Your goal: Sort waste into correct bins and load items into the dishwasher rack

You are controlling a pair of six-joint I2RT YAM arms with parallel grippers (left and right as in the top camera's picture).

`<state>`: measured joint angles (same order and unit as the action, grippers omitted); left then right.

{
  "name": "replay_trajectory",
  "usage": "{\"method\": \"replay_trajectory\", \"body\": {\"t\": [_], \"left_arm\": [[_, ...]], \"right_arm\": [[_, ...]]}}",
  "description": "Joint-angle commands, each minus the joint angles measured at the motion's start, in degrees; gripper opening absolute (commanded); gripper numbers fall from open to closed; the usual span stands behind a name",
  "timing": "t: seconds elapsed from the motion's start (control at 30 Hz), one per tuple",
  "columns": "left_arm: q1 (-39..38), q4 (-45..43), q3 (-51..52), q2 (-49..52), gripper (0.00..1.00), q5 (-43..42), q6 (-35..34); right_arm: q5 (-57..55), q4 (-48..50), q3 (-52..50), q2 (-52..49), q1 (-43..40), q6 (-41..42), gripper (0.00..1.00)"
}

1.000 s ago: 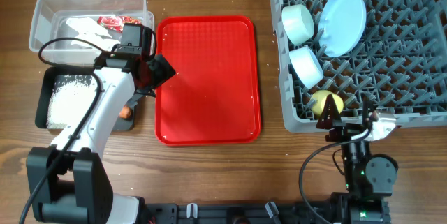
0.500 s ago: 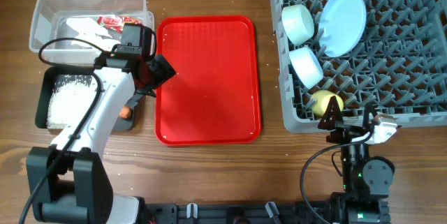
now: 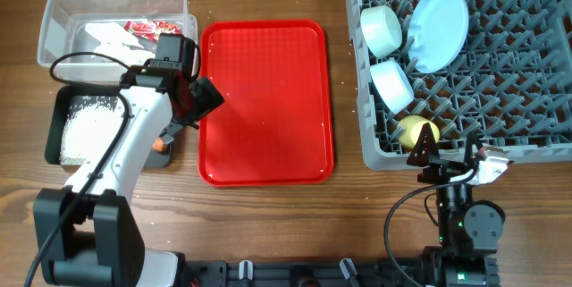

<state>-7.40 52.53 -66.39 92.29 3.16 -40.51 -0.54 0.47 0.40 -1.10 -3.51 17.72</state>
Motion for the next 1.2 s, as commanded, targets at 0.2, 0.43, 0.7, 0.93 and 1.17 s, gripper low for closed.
{"method": "replay_trajectory", "body": {"t": [0.2,0.43,0.7,0.93,1.17], "left_arm": [[-0.1,-16.2,3.3,-29.2,1.00,3.7,24.6],[5.9,-29.7,21.7,-52.5,1.00,-0.5,26.8],[7.2,-47.8,51.5,-76.7,1.00,-2.3,26.8],[7.2,-49.8,61.5,-87.1,1.00,-2.7,26.8],[7.2,-49.8,65.2,-91.7,1.00,-2.7,26.8]], "right_arm": [[-1.0,0.2,-0.1,0.8,0.2,-1.0,1.00],[-1.0,0.2,-0.1,0.8,0.2,-1.1,1.00],[-1.0,0.1,-0.1,0.8,0.2,-1.0,1.00],[-1.0,0.2,-0.1,0.8,0.2,-1.0,1.00],[-1.0,0.2,-0.1,0.8,0.2,-1.0,1.00]]}}
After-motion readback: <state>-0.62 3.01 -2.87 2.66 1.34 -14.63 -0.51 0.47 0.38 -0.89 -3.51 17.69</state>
